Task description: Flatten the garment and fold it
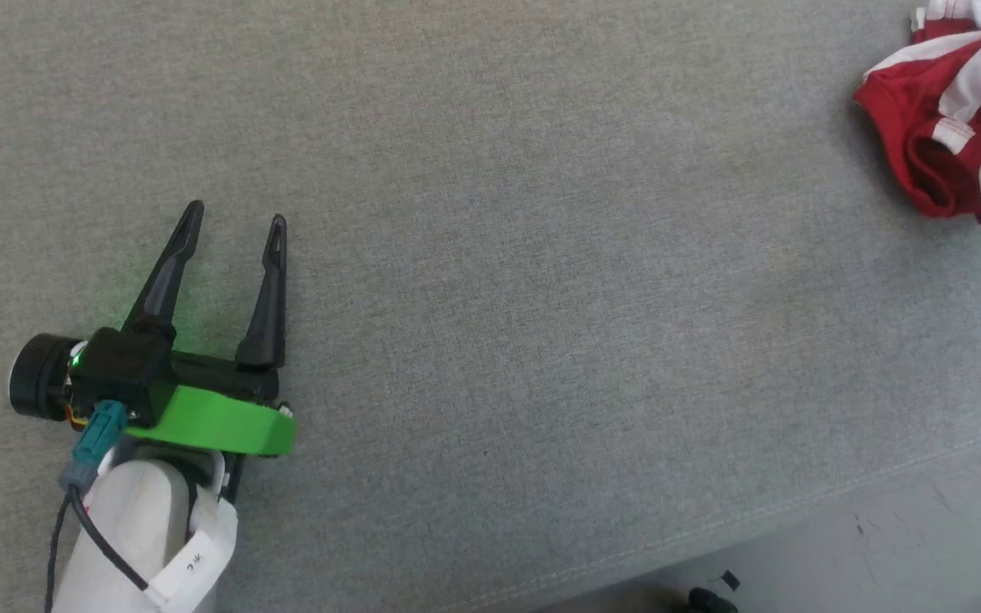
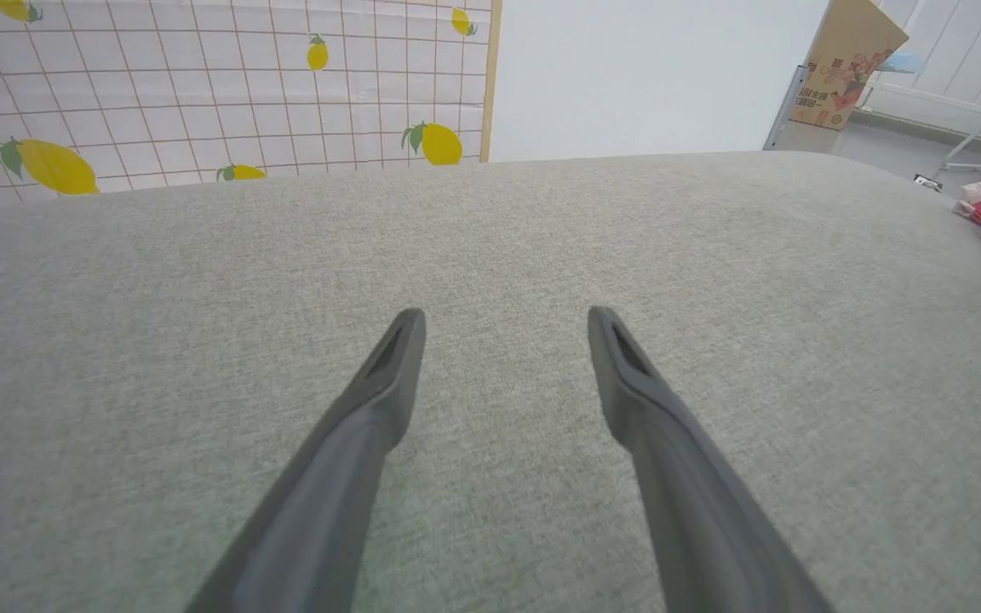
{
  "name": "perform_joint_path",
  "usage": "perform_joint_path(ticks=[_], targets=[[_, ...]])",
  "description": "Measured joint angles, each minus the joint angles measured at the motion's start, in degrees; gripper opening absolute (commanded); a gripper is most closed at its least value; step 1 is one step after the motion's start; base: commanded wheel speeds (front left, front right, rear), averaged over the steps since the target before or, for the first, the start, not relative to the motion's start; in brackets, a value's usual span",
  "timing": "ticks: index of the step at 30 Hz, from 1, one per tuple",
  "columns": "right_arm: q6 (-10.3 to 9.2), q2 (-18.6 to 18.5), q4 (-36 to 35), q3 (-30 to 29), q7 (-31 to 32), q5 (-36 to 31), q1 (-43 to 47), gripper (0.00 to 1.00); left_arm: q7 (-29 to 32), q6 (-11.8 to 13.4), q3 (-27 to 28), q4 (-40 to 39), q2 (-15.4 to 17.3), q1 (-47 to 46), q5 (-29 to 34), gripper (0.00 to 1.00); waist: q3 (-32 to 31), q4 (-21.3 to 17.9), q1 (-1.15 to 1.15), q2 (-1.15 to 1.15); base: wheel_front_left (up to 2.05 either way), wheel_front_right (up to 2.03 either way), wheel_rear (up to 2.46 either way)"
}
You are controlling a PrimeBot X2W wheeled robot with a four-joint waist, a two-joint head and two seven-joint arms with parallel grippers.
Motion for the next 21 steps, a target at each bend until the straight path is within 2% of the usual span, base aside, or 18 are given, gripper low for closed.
perform_joint_path(ticks=[5,10,17,21], targets=[[0.00,0.5,0.4,-4.0,-2.8,-4.3,0.2,1.00,-0.5,0.1,-0.3,1.5,-0.8,0.1,-0.5,1.00,-2.1,0.2,0.00,0.00,0.00,0.00,0.00],[0.00,3.0,-0.9,-8.1,-10.1,-2.5,2.5,1.00,-1.4,0.4,-0.6,4.9,-3.4,0.7,-1.7,1.00,-5.9,0.9,-0.01,0.00,0.00,0.00,0.00],[-0.01,6.5,-4.8,-8.6,-22.1,5.9,10.4,1.00,-1.7,0.6,0.3,8.2,-6.5,3.2,-4.0,1.00,-12.6,2.6,-0.01,0.00,0.00,0.00,0.00],[-0.01,8.3,-10.1,-6.0,-27.4,11.3,16.1,1.00,-1.8,0.6,1.0,8.7,-7.7,5.1,-4.5,1.00,-16.3,4.2,-0.01,0.00,0.00,0.00,0.00]])
